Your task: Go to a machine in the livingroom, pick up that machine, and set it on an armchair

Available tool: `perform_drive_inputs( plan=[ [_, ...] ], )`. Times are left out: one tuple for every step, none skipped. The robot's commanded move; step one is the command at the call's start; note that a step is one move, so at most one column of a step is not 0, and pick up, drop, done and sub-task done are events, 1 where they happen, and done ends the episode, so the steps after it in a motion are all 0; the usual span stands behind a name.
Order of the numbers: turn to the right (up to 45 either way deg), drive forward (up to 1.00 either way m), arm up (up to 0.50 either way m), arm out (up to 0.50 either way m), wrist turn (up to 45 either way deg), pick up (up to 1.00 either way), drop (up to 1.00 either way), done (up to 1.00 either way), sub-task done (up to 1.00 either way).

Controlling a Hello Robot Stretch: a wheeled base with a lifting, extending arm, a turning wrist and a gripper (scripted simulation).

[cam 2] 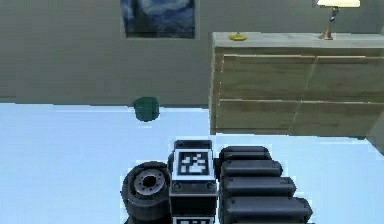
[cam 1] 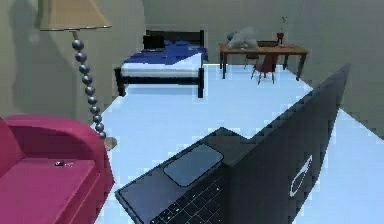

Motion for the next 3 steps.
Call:
perform_drive_inputs(
  plan=[
    [0.0,0.70,0.00,0.00,0.0,0.00,0.00,0.00,0.00],
    [-45.0,0.00,0.00,0.00,0.0,0.00,0.00,0.00,0.00],
    [-33.0,0.00,0.00,0.00,0.0,0.00,0.00,0.00,0.00]
  ],
)
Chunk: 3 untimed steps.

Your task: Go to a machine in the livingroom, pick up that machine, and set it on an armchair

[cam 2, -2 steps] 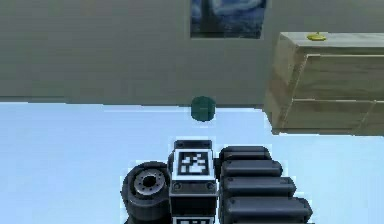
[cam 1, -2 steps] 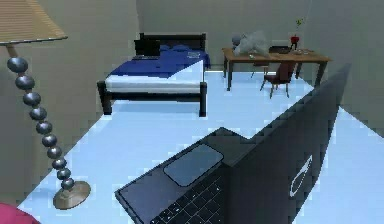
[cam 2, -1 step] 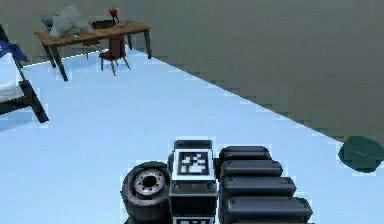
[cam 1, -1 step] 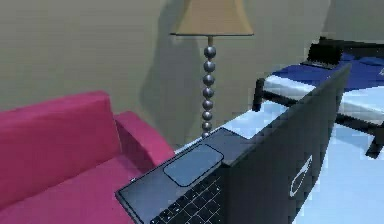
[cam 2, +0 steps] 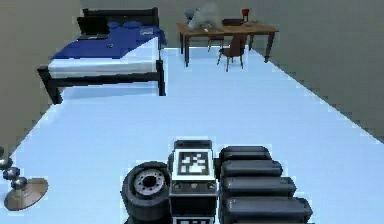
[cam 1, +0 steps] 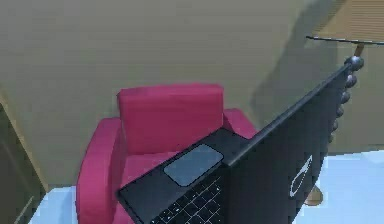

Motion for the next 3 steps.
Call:
perform_drive_inputs(
  plan=[
    [45.0,0.00,0.00,0.00,0.0,0.00,0.00,0.00,0.00],
    [36.0,0.00,0.00,0.00,0.0,0.00,0.00,0.00,0.00],
    [-45.0,0.00,0.00,0.00,0.0,0.00,0.00,0.00,0.00]
  ],
)
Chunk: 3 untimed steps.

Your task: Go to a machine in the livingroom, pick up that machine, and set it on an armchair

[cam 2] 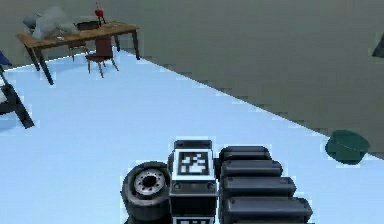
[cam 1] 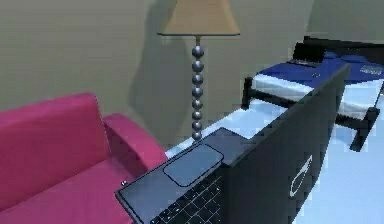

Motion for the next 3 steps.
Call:
perform_drive_inputs(
  plan=[
    [-45.0,0.00,0.00,0.00,0.0,0.00,0.00,0.00,0.00],
    [45.0,0.00,0.00,0.00,0.0,0.00,0.00,0.00,0.00],
    [45.0,0.00,0.00,0.00,0.0,0.00,0.00,0.00,0.00]
  ],
)
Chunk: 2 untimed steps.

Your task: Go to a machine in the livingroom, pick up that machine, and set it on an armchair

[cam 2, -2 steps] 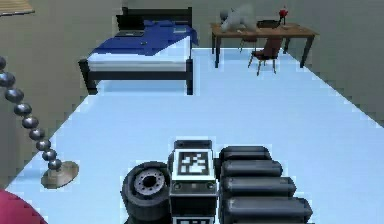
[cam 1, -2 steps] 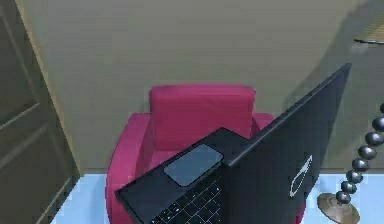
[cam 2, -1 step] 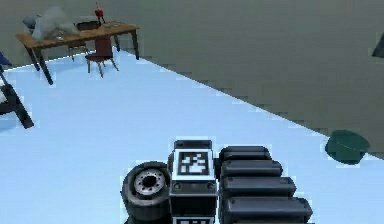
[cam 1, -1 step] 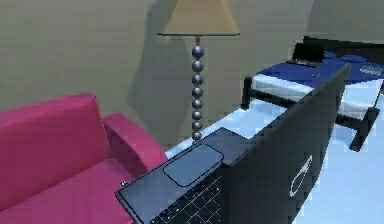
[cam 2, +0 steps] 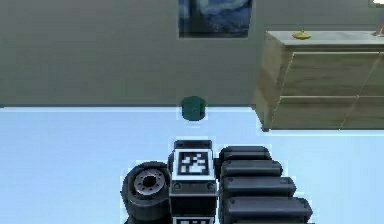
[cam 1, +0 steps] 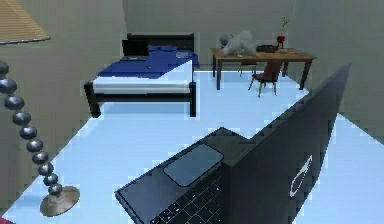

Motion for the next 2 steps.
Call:
perform_drive_inputs(
  plan=[
    [12.0,0.00,0.00,0.00,0.0,0.00,0.00,0.00,0.00],
    [-45.0,0.00,0.00,0.00,0.0,0.00,0.00,0.00,0.00]
  ],
)
